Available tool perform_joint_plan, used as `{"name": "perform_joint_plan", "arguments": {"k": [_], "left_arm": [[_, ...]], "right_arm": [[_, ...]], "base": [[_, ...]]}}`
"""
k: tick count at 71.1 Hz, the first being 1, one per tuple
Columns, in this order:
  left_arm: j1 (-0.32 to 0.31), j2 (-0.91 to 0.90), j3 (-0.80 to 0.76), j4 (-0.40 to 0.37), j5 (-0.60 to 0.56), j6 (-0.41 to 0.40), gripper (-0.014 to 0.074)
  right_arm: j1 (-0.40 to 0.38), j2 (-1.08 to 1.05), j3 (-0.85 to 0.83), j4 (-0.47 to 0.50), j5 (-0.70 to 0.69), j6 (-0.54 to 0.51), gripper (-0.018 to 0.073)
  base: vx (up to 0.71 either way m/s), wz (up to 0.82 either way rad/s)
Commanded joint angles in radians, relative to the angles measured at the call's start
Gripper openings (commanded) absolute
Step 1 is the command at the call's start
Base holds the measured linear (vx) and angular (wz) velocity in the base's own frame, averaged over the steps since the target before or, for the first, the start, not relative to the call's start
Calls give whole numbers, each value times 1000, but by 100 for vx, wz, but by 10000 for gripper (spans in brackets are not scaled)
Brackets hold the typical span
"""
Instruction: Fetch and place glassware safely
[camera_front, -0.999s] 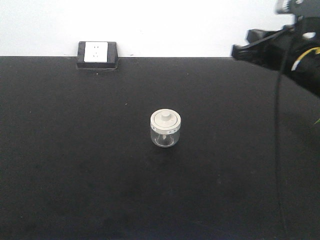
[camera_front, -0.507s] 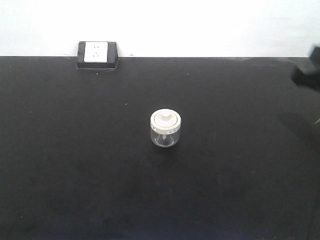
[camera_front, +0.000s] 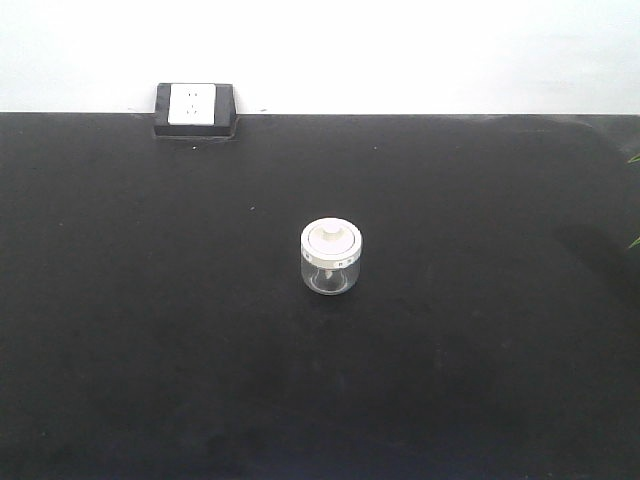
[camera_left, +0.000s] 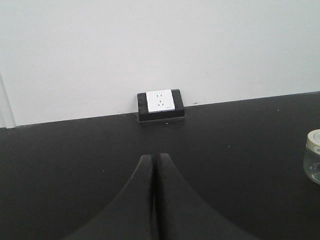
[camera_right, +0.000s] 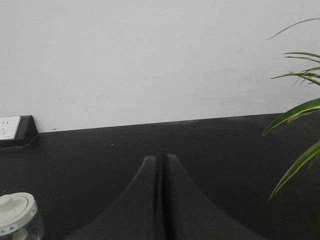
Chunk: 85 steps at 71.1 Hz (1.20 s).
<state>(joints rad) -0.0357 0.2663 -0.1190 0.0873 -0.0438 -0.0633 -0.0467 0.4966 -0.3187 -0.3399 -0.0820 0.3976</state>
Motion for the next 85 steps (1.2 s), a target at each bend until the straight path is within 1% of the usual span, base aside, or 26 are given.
{"name": "perform_joint_plan", "arguments": {"k": [1,18,30,39,85], "left_arm": [[1,8,-29,-3,-71,-9,-7],[1,8,-29,-3,-71,-9,-7],[1,8,-29,-3,-71,-9,-7],[1,8,-29,-3,-71,-9,-7],[1,8,-29,-3,-71,-9,-7]], "right_arm": [[-7,-89,36,-1,-57,11,-3],[-7,-255,150,-9,-54,11,-3],[-7,-317,183,-11,-11,11,-3],[-7,-323,183,-12,10,11,-3],[-7,-323,183,-12,10,11,-3]], "base": [[0,0],[0,0],[0,0],[0,0],[0,0]]}}
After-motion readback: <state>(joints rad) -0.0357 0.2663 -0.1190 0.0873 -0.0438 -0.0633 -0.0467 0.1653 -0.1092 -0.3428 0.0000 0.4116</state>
